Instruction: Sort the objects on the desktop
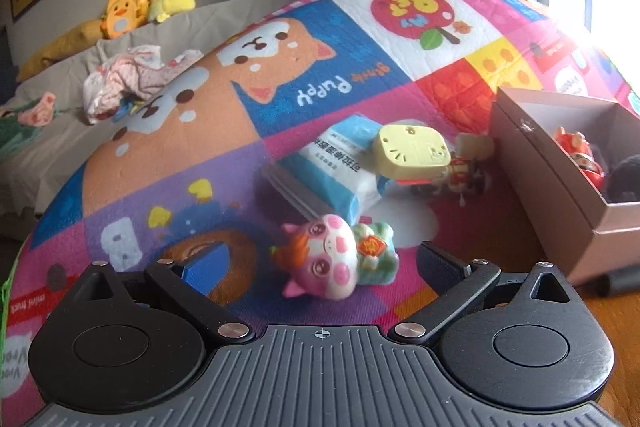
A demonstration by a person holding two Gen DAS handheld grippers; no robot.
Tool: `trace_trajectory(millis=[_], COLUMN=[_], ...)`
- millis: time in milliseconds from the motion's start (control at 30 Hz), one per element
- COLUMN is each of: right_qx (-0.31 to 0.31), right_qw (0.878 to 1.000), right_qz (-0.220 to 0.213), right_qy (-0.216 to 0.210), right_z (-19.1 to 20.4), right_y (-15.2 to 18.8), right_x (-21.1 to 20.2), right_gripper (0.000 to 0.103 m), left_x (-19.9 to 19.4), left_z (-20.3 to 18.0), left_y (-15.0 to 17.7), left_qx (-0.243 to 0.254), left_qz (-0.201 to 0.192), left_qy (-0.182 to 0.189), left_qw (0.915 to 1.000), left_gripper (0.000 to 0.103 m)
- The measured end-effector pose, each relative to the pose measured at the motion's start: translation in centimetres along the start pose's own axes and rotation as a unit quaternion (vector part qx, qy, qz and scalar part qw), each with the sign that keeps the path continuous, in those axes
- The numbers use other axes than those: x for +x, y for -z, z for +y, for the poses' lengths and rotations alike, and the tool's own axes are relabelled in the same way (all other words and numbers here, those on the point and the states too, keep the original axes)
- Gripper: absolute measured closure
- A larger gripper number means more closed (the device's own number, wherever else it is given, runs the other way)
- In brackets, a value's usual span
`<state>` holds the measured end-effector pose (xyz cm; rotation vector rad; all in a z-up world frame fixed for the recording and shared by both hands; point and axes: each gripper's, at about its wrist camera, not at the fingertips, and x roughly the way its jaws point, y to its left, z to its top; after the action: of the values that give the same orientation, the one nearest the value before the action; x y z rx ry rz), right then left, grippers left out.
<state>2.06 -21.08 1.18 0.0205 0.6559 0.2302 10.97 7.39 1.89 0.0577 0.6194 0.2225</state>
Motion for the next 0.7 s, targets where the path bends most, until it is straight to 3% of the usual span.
trace_trajectory(millis=[67, 100, 133, 267, 333, 400, 467, 567, 633, 700], right_qx=[0.011, 0.016, 0.022, 0.042, 0.046, 0.046, 0.045, 0.043, 0.041, 0.040], right_qw=[1.000, 1.000, 1.000, 0.999, 0.999, 0.999, 0.999, 0.999, 0.999, 0.999], right_qz=[0.000, 0.001, 0.002, 0.003, 0.002, 0.003, 0.005, 0.007, 0.007, 0.007], right_qy=[-0.004, -0.006, -0.008, -0.013, -0.014, -0.014, -0.013, -0.009, -0.007, -0.006], right_z=[-0.4, -0.5, -0.7, -1.3, -1.5, -1.5, -1.4, -1.2, -1.1, -1.1], right_y=[0.0, 0.1, 0.1, 0.0, 0.0, 0.0, 0.0, 0.0, -0.1, -0.1], right_x=[0.0, 0.1, 0.1, 0.2, 0.2, 0.2, 0.3, 0.3, 0.3, 0.3], right_gripper=[0.009, 0.009, 0.008, 0.005, 0.003, 0.002, 0.002, 0.001, 0.000, 0.000], left_x=[0.6, 0.8, 0.9, 0.0, -1.5, -3.7, -6.0, -9.5, -11.1, -12.0], left_z=[-0.3, -0.5, -0.7, -1.3, -1.6, -2.3, -3.3, -5.1, -6.0, -6.5], left_y=[-0.3, -0.3, -0.2, 0.7, 1.3, 2.1, 3.2, 5.4, 6.9, 8.0], left_qx=[-0.001, 0.003, 0.010, 0.040, 0.049, 0.064, 0.092, 0.151, 0.186, 0.209], left_qz=[0.002, 0.004, 0.009, 0.001, 0.002, 0.002, -0.001, -0.006, -0.011, -0.018], left_qy=[-0.005, -0.005, -0.004, -0.004, 0.020, 0.068, 0.127, 0.206, 0.229, 0.225], left_qw=[1.0000, 1.0000, 0.9999, 0.9992, 0.9986, 0.9956, 0.9876, 0.9669, 0.9553, 0.9515], left_gripper=[0.006, 0.020, 0.024, 0.026, 0.027, 0.028, 0.028, 0.025, 0.021, 0.009])
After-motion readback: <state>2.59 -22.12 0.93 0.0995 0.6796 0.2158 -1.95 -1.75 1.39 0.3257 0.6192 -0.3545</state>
